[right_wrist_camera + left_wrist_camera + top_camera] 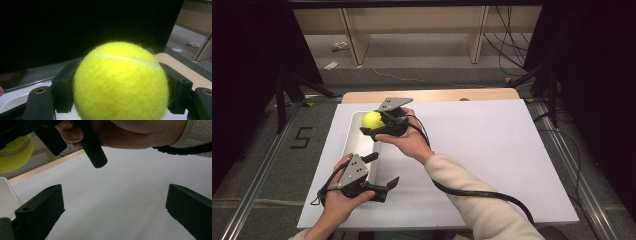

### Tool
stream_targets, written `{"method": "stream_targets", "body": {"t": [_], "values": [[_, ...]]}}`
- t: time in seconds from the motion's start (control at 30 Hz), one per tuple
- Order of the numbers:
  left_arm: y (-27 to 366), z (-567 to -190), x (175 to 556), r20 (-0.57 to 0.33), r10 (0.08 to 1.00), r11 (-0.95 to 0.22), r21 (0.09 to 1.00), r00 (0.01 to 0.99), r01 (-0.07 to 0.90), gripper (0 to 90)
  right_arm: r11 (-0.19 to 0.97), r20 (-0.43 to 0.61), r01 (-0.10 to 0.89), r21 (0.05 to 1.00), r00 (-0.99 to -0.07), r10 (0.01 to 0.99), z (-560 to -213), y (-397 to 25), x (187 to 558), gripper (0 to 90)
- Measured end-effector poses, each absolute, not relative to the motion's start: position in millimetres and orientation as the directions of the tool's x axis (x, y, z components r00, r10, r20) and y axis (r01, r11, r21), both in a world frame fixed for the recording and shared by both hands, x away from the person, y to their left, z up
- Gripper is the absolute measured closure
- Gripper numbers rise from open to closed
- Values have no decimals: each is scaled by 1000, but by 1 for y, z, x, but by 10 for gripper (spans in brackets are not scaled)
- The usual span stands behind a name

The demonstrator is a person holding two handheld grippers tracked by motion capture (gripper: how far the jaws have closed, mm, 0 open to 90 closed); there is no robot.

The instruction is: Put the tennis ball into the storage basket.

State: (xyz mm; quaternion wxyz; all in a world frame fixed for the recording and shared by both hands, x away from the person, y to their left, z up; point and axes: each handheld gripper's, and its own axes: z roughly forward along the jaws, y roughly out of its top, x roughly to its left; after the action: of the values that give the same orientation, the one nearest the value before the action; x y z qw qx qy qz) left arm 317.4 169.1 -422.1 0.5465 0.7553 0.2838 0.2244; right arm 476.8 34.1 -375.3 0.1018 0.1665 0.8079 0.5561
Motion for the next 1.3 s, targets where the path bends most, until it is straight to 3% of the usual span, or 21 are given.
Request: {"method": "stream_targets", "body": {"t": [1.3], "values": [[168,-422,317,30,671,-244,953,740,182,11,335,27,162,928,-927,374,-373,47,484,266]]}}
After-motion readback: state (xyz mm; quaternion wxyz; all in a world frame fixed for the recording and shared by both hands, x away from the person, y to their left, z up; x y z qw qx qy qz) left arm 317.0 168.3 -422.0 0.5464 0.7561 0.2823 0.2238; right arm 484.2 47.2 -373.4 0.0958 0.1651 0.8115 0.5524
